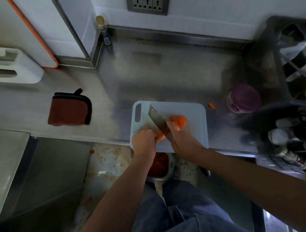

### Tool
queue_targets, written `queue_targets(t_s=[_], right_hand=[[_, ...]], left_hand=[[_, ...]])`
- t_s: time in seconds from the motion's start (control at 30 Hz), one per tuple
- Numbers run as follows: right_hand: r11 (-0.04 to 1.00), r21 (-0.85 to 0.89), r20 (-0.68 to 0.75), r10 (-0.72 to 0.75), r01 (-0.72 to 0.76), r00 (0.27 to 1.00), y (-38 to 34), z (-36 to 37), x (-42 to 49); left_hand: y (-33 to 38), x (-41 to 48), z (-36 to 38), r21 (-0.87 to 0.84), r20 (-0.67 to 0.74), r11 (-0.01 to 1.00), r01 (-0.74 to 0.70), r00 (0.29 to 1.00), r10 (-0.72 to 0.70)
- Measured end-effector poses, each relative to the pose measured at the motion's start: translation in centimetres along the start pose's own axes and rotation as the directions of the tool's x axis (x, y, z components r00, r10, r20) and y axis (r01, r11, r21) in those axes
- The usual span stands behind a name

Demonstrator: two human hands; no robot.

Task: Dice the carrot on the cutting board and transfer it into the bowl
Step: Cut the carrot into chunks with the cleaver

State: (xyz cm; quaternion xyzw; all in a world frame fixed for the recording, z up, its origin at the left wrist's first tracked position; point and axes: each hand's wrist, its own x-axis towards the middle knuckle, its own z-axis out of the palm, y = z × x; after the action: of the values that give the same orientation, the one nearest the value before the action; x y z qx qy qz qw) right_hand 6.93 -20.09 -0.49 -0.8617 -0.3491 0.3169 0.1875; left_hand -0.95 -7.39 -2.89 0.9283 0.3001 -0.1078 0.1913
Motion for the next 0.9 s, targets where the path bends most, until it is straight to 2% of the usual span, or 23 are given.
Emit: queue_targets(t_s=[0.13, 0.3, 0.5, 0.57, 0.7, 0.9], right_hand=[[1.0, -0.026, 0.017, 0.012, -0.012, 1.0, 0.1, 1.0, 0.8], [0.998, -0.043, -0.028, 0.044, -0.045, 0.999, -0.3, 2.3, 1.5], [0.997, 0.003, -0.056, 0.074, -0.074, 0.996, -1.2, 1.0, 2.8], [0.998, 0.026, -0.074, 0.053, -0.052, 0.996, -1.2, 0.2, 2.1], [0.999, -0.039, -0.043, -0.011, 0.009, 0.999, -0.7, -0.3, 1.0], [0.999, -0.038, -0.009, 0.006, -0.006, 1.0, -0.1, 0.9, 0.3]], left_hand=[[0.3, -0.1, -0.2, -0.003, 0.0, 1.0, 0.019, 1.0, -0.019], [0.0, 0.1, 0.0, 0.004, 0.026, 1.0, 0.008, 1.0, -0.008], [-0.1, -0.2, 0.1, -0.094, 0.002, 0.995, 0.04, 0.999, -0.04], [-0.2, -0.1, 0.1, -0.08, 0.004, 0.996, 0.038, 0.999, -0.038], [-0.2, -0.1, 0.1, -0.04, -0.016, 0.999, 0.012, 1.0, -0.013], [0.1, -0.4, -0.2, -0.059, -0.047, 0.998, 0.015, 0.999, -0.018]])
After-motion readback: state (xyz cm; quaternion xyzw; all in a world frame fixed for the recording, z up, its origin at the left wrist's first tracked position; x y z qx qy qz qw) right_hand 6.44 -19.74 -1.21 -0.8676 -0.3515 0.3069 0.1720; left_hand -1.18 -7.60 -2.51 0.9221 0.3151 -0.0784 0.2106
